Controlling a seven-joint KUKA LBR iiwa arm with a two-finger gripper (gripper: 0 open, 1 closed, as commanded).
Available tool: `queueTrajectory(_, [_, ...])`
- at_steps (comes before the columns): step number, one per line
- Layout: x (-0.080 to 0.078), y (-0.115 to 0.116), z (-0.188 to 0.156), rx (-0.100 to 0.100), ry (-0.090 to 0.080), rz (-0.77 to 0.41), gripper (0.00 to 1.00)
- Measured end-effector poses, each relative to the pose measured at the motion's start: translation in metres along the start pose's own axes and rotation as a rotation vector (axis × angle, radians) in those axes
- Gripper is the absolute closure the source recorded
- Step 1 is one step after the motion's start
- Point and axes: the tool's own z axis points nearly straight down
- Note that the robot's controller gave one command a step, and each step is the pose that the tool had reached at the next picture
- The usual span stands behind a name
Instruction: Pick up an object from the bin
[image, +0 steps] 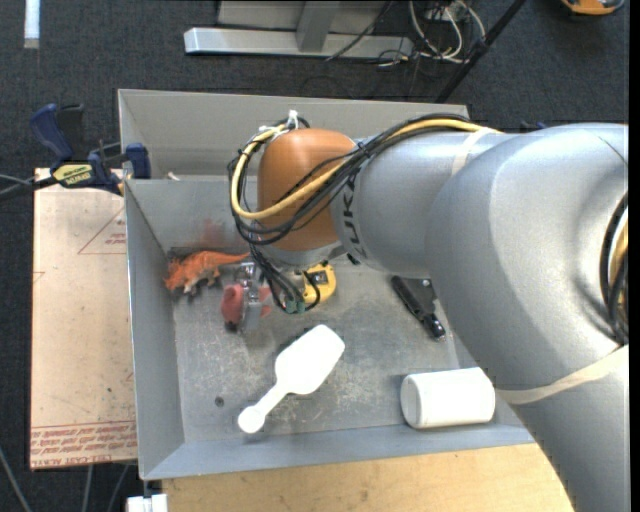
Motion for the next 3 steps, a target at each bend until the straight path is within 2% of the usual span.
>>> queueTrajectory(2, [-0.0005, -0.0001, -0.0044, 0.000, 0.000, -0.040, 1.00])
queueTrajectory(3, [0.0003, -0.0002, -0.0089, 0.000, 0.003, -0.024, 1.00])
